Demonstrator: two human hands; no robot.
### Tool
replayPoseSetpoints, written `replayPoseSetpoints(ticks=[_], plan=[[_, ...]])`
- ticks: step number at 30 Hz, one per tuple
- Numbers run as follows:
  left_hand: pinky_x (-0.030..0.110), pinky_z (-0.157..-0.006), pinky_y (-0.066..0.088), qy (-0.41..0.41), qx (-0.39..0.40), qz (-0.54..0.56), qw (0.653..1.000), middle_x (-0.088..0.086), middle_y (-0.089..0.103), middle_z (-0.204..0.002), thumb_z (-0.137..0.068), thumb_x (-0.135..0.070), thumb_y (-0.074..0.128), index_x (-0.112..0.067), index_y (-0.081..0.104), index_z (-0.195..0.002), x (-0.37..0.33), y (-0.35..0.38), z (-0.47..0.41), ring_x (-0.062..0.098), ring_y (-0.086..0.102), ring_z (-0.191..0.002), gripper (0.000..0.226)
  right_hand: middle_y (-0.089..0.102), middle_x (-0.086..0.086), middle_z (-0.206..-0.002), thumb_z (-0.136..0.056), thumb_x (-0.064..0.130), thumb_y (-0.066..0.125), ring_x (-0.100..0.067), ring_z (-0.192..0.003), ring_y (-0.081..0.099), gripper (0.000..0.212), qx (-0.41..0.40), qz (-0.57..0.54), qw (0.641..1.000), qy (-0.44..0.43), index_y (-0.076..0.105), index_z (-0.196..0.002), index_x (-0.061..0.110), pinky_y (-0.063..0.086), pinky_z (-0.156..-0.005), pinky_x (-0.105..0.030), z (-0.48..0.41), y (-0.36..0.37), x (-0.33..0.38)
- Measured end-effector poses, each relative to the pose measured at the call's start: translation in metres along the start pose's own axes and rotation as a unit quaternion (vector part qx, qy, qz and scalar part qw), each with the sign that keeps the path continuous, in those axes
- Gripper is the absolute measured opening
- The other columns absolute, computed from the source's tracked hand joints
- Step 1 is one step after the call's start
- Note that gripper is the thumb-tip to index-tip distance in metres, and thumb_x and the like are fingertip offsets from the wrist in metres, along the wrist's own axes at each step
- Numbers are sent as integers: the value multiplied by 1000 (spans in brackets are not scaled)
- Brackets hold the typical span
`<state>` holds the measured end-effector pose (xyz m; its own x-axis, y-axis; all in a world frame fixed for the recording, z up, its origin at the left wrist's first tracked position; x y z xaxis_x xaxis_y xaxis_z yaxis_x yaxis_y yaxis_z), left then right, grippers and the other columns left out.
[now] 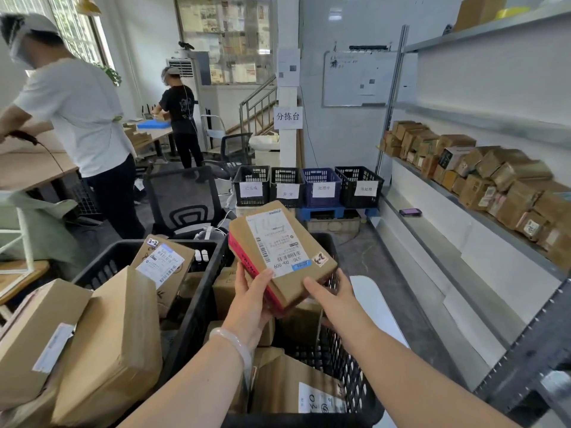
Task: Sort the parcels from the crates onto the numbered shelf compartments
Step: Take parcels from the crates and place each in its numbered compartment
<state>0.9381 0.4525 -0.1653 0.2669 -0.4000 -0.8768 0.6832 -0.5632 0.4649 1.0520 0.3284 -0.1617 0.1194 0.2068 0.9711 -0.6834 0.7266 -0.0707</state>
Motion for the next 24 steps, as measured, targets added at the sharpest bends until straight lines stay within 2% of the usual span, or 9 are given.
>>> replayPoseSetpoints(ticks=[3, 5, 7, 10, 12, 14, 17, 20, 24], plan=[[55, -100, 50, -32, 26, -6, 999, -1, 66, -130, -97, -31, 59, -50, 35, -144, 4, 5, 2, 27, 62, -119, 57, 57, 5, -131, -49, 66, 78, -21, -113, 60, 117, 45, -93, 994, 41, 16, -146, 48, 55, -89, -48, -3, 7, -5], [55, -109, 41, -29, 10, -76, 997, -4, 59, -139, -93, -36, 65, -53, 18, -150, 3, 1, 1, 24, 56, -127, 76, 58, 5, -129, -50, 58, 80, -20, -107, 64, 115, 24, -99, 995, 11, 17, -145, 47, 56, -88, -47, -5, 2, 1], [53, -117, 28, 8, -51, -186, 981, -7, 43, -150, -88, -34, 72, -47, -4, -154, -5, -7, -1, 22, 41, -138, 101, 53, 5, -134, -61, 45, 83, -20, -114, 59, 111, -11, -61, 998, -28, 12, -147, 47, 56, -86, -43, -7, -8, 9], [52, -120, 20, 84, -119, -389, 910, -3, 14, -163, -82, -36, 78, -41, -6, -155, -23, -18, -4, 22, 15, -149, 112, 51, 4, -133, -80, 23, 76, -11, -112, 55, 93, -26, 24, 996, -79, 17, -150, 36, 54, -90, -36, -3, -20, 22], [51, -121, 16, 127, -79, -510, 847, -12, 4, -163, -79, -45, 78, -48, 3, -154, -28, -18, -6, 18, 4, -151, 106, 53, 10, -120, -83, 21, 72, 3, -96, 53, 75, -17, 79, 991, -109, 29, -143, 37, 52, -72, -12, 1, -25, 30], [49, -122, 17, 141, 17, -561, 815, -14, 14, -161, -78, -46, 78, -50, 16, -151, -27, -14, -9, 13, 10, -150, 95, 53, 13, -114, -84, 23, 70, 9, -91, 51, 62, -6, 113, 986, -119, 38, -134, 40, 43, -56, -2, 4, -27, 36], [43, -115, 34, 98, 123, -560, 814, -16, 41, -148, -79, -42, 79, -42, 27, -151, -20, -10, -7, 8, 39, -135, 89, 61, 12, -115, -82, 21, 71, 3, -91, 60, 44, 23, 116, 986, -119, 54, -119, 39, 48, -61, -8, 4, -27, 38], [30, -94, 52, 68, 128, -520, 842, -21, 61, -121, -78, -39, 81, -44, 36, -146, -18, -10, -1, -1, 59, -109, 82, 66, 9, -112, -81, 20, 72, -2, -89, 67, 44, 41, 115, 985, -123, 59, -117, 40, 52, -65, -16, 5, -27, 41], [31, -86, 57, 75, 105, -474, 871, -18, 68, -110, -78, -30, 82, -60, 44, -125, -18, -13, 4, 0, 65, -101, 68, 60, 11, -115, -84, 24, 69, 2, -92, 64, 40, 35, 154, 974, -160, 56, -115, 44, 54, -70, -17, 10, -22, 49]])
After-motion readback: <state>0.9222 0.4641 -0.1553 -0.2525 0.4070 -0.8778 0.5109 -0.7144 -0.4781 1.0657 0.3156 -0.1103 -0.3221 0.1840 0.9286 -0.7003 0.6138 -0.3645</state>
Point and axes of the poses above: each hand's wrist, its own z-axis away from the middle knuckle, its own y-axis out of the palm, x = y × z, the point moved 4 cm from there along -z, towards the middle knuckle
